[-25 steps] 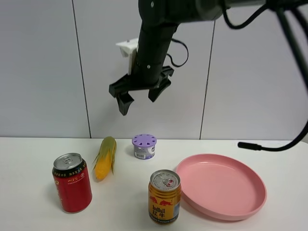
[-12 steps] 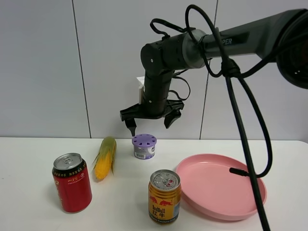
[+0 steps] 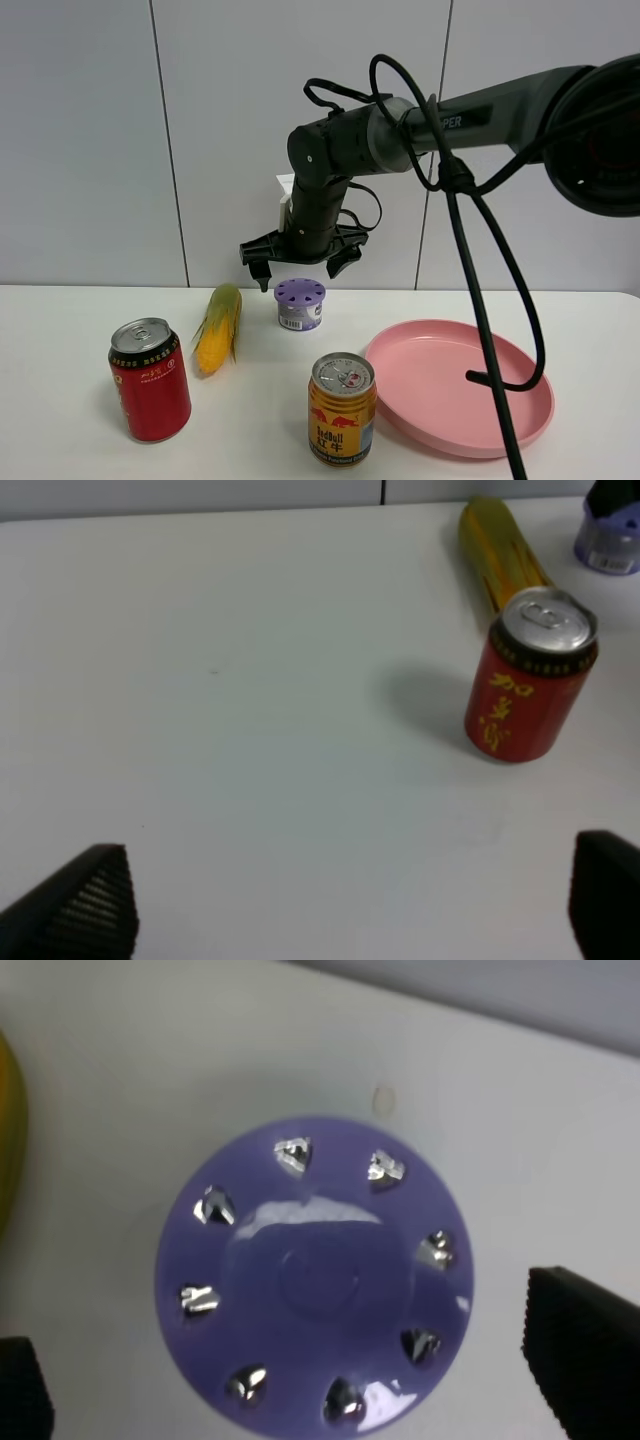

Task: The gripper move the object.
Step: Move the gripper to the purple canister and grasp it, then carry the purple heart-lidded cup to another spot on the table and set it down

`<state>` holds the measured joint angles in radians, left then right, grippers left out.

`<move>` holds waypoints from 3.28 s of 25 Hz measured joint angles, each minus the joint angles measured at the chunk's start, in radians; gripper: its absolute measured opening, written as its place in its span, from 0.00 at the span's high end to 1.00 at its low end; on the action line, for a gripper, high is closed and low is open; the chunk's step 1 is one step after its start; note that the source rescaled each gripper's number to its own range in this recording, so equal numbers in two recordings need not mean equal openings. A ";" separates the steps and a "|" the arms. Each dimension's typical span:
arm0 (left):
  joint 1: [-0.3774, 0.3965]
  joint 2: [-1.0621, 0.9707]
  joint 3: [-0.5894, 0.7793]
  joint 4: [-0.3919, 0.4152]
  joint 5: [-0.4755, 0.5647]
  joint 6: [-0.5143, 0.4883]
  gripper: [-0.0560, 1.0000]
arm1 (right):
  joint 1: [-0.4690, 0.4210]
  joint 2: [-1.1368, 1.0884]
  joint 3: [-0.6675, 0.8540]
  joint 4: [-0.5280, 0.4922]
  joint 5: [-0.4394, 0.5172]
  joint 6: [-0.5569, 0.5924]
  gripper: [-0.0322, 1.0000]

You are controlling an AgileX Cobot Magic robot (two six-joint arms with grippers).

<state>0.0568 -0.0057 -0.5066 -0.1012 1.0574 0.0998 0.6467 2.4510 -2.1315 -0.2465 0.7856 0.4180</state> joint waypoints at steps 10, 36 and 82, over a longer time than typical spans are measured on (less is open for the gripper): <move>0.000 0.000 0.000 0.000 0.000 0.000 0.00 | -0.010 0.056 0.000 -0.014 -0.027 0.085 0.00; 0.000 0.000 0.000 0.001 0.000 0.000 0.00 | -0.012 0.108 0.000 -0.020 -0.126 0.089 0.06; 0.000 0.000 0.000 0.002 0.000 0.000 0.00 | -0.079 -0.992 0.654 -0.073 0.309 -0.198 0.97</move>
<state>0.0568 -0.0057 -0.5066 -0.0993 1.0574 0.0998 0.5679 1.4590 -1.4778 -0.3193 1.0946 0.2203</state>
